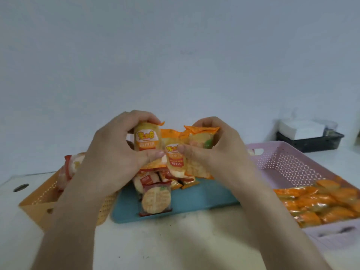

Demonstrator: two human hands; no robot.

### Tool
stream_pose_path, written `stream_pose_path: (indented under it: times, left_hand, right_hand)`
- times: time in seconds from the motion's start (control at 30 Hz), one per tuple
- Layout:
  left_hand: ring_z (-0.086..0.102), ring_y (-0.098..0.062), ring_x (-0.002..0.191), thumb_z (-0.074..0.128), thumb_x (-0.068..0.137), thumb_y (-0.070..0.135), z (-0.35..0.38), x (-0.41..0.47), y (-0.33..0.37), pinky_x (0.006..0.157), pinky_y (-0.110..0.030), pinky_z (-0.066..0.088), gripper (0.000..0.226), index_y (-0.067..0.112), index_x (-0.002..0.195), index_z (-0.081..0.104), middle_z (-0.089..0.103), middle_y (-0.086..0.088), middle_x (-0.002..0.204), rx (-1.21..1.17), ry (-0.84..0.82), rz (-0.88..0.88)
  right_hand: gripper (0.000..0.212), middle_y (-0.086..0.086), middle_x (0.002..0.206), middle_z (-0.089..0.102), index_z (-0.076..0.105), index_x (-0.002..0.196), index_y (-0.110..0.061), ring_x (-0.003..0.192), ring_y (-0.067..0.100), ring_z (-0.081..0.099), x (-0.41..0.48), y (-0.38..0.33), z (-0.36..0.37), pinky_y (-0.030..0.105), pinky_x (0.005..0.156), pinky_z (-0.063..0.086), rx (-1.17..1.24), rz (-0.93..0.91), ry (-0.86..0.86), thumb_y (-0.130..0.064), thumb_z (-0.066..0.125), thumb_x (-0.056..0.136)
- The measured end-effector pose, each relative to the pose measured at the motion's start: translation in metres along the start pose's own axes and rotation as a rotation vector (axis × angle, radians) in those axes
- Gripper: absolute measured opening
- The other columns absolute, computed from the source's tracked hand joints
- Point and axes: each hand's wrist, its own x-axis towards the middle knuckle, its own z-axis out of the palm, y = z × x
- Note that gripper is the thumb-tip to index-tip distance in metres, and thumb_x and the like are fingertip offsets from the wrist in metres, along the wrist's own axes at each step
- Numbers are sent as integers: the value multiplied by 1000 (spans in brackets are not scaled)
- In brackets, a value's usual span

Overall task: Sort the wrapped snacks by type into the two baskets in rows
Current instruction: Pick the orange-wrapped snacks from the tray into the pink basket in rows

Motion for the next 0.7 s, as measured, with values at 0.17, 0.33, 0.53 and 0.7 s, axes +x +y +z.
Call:
stream_pose_path:
  times: [0.17,0.33,0.53,0.7]
  left_hand:
    - [59,7,88,92,54,26,40,4,33,73,-9,45,54,43,93,59,63,22,93,22,6,135]
    - [62,4,87,80,75,33,94,26,67,78,-18,49,34,32,108,70,67,17,95,-119,-70,200]
    - [62,-3,85,82,74,32,165,38,83,77,-16,44,30,29,102,72,66,16,89,14,-238,134]
    - [60,-3,79,79,76,36,195,30,81,67,-10,42,28,30,102,71,67,15,88,65,-294,130]
  right_hand:
    - [32,-2,73,69,65,90,-17,64,8,64,4,-37,-70,33,65,56,-165,-46,-122,-15,87,67]
    - [31,14,80,68,66,96,-6,69,18,67,9,-35,-147,25,56,58,-113,85,-169,-7,83,70]
    - [26,2,69,63,67,92,-9,62,13,59,15,21,-198,19,50,46,-138,293,-249,-4,81,72]
    - [28,4,71,61,68,96,-9,61,14,55,15,50,-214,23,55,45,-318,362,-334,-13,83,73]
